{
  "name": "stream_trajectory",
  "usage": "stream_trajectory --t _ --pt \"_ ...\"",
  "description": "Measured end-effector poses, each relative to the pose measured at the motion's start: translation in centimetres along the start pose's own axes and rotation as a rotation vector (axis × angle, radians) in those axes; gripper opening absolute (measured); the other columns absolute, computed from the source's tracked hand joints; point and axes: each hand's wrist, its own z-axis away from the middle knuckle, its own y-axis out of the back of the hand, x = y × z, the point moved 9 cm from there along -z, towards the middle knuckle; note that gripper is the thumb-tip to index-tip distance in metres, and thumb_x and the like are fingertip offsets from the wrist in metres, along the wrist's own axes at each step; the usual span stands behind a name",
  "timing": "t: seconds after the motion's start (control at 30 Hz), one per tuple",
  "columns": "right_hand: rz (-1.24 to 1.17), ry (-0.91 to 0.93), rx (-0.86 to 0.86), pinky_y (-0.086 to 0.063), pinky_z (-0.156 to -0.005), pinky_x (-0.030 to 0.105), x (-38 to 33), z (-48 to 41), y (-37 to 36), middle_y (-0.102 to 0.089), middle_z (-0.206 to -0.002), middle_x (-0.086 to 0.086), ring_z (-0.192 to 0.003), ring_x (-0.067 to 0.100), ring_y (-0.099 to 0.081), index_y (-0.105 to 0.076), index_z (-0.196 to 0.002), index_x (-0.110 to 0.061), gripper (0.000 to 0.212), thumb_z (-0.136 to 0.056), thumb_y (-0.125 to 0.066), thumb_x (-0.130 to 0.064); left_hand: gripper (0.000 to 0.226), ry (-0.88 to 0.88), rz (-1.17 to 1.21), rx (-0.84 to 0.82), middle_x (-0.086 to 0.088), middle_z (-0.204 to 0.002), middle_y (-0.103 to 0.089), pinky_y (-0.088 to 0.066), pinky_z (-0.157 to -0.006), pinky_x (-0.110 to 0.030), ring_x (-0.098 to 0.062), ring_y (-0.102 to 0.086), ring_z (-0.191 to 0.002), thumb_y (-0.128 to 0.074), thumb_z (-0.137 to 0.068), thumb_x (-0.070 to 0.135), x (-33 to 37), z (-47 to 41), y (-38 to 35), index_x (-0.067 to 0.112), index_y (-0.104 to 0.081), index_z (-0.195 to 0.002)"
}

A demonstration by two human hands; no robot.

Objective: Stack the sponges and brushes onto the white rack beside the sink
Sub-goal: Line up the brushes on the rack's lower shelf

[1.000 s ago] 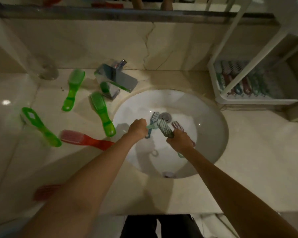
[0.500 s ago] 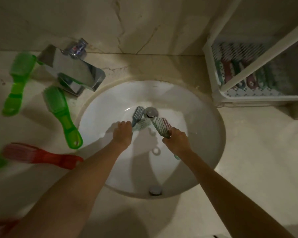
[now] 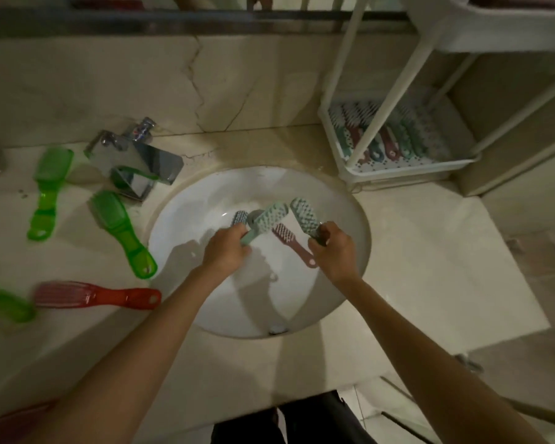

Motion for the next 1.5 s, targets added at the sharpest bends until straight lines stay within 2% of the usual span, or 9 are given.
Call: stream_trajectory --t 0.1,0.2,0.5,0.6,0.73,0.83,0.9,1.07,1.5 --pt "-0.031 0.016 0.097 -0.043 -0.067 0.033 0.2 1.4 3.8 -0.065 -0.09 0.021 -0.082 0.034 -0.061 -0.058 -0.096 0.005 0.02 -0.087 -0.059 -0.012 0.009 -0.096 0.071 0.019 -0.018 -0.092 -0.065 -0.037 -0.065 -0.031 -0.033 -0.062 -0.087 -0.059 -0.085 0.012 4.8 1.5 1.0 0.006 -0.059 -0.092" --pt "-0.047 -0.007 0.182 -0.03 -0.055 0.027 1.3 1.7 7.4 -0.058 -0.077 0.014 -0.071 0.028 -0.053 -0.056 -0.085 0.0 0.014 -0.086 -0.059 -0.013 0.013 -0.167 0.092 0.021 -0.008 -0.083 -0.062 -0.036 -0.062 -0.028 -0.024 -0.058 -0.078 -0.06 -0.086 0.018 9.4 2.5 0.8 0.006 -0.06 -0.092" --pt "-0.124 -0.162 0.352 -0.03 -0.04 0.017 7.5 -2.8 16.9 -0.056 -0.08 0.01 -0.06 0.019 -0.049 -0.058 -0.092 -0.001 0.016 -0.087 -0.054 -0.015 0.026 -0.271 0.173 -0.057 -0.023 -0.105 -0.065 -0.046 -0.078 -0.035 -0.035 -0.061 -0.1 -0.057 -0.09 0.019 22.7 1.7 -2.3 -0.004 -0.06 -0.102" --pt "-0.081 -0.147 0.315 -0.033 -0.058 0.028 8.7 -6.8 19.6 -0.061 -0.084 0.019 -0.077 0.032 -0.057 -0.059 -0.088 0.003 0.021 -0.087 -0.054 -0.017 0.025 -0.225 0.206 -0.051 -0.024 -0.107 -0.064 -0.046 -0.079 -0.037 -0.035 -0.061 -0.101 -0.054 -0.092 0.018 25.9 -0.7 -2.7 -0.005 -0.06 -0.101" --pt "0.053 -0.106 0.188 -0.033 -0.062 0.03 9.4 -13.8 21.6 -0.05 -0.068 0.012 -0.074 0.026 -0.051 -0.045 -0.063 -0.006 0.033 -0.09 -0.052 -0.023 0.026 -0.106 0.335 -0.051 -0.027 -0.103 -0.064 -0.052 -0.069 -0.032 -0.035 -0.066 -0.089 -0.047 -0.095 0.013 28.9 -4.6 -2.6 -0.009 -0.058 -0.105" --pt "0.115 -0.058 0.107 -0.046 -0.071 0.036 9.0 -18.6 22.3 -0.064 -0.089 0.02 -0.091 0.031 -0.064 -0.064 -0.094 0.004 0.033 -0.092 -0.053 -0.027 0.022 0.005 0.447 -0.046 -0.013 -0.062 -0.056 -0.04 -0.032 -0.014 -0.007 -0.054 -0.033 -0.045 -0.097 0.01 29.8 -6.9 -2.5 -0.002 -0.053 -0.081" --pt "0.156 -0.039 0.09 -0.049 -0.08 0.037 8.6 -21.0 22.6 -0.066 -0.106 0.02 -0.101 0.033 -0.063 -0.063 -0.109 0.002 0.037 -0.093 -0.052 -0.029 0.034 0.071 0.491 -0.037 -0.005 -0.045 -0.049 -0.029 -0.025 -0.011 -0.002 -0.038 -0.018 -0.046 -0.097 0.012 29.6 -8.2 -2.9 0.007 -0.044 -0.063" --pt "0.235 -0.045 -0.078 -0.047 -0.087 0.033 8.7 -26.1 20.4 -0.058 -0.107 0.01 -0.101 0.026 -0.058 -0.056 -0.118 -0.001 0.036 -0.098 -0.043 -0.028 0.032 0.158 0.525 -0.022 -0.007 -0.059 -0.049 -0.03 -0.029 -0.013 0.0 -0.041 -0.02 -0.045 -0.098 0.011 28.9 -11.1 -3.6 0.013 -0.043 -0.066" --pt "0.304 -0.011 0.075 -0.044 -0.095 0.036 8.5 -29.1 19.8 -0.055 -0.129 0.019 -0.119 0.031 -0.053 -0.049 -0.126 0.0 0.04 -0.098 -0.043 -0.028 0.034 0.183 0.631 -0.037 0.003 -0.027 -0.046 -0.03 -0.036 -0.017 -0.007 -0.04 -0.029 -0.05 -0.096 0.011 27.8 -13.6 -4.9 0.01 -0.048 -0.062"
